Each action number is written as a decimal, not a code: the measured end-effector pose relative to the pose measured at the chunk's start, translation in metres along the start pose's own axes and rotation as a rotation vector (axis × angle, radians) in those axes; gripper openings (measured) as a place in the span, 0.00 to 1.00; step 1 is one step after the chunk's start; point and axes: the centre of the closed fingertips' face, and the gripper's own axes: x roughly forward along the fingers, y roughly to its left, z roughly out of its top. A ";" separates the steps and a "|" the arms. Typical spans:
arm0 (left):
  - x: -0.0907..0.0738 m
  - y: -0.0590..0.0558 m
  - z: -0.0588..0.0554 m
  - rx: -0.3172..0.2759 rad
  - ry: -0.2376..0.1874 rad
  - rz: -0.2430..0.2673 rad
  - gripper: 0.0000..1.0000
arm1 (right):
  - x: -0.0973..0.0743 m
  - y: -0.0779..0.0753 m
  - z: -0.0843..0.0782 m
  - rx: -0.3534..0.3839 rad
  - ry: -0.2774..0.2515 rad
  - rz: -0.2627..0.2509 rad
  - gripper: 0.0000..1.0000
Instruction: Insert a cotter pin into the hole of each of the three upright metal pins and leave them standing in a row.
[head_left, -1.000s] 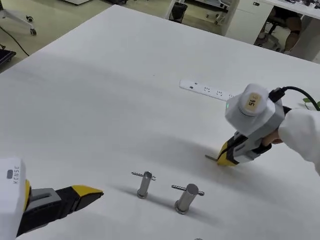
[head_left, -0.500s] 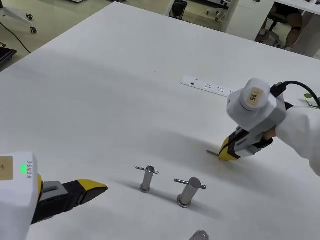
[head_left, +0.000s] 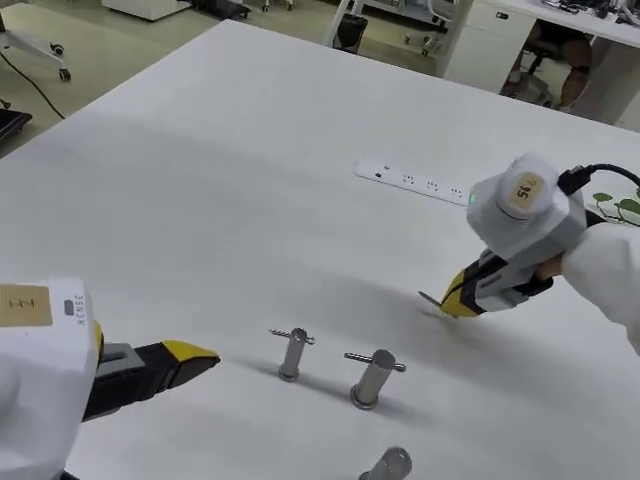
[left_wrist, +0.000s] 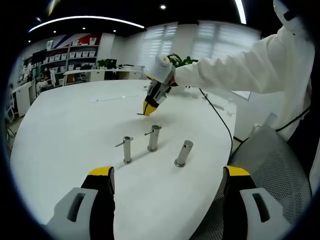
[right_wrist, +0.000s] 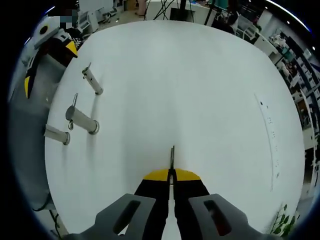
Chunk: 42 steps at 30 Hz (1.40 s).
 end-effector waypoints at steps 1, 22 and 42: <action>0.000 -0.001 0.002 0.005 -0.005 -0.003 0.88 | -0.005 0.001 -0.001 0.002 -0.010 -0.008 0.00; 0.021 0.007 0.038 0.025 -0.031 -0.049 0.73 | -0.081 0.039 0.032 0.010 -0.319 -0.222 0.00; 0.075 -0.009 0.089 -0.167 -0.077 -0.183 0.38 | -0.101 0.086 0.034 0.002 -0.426 -0.395 0.00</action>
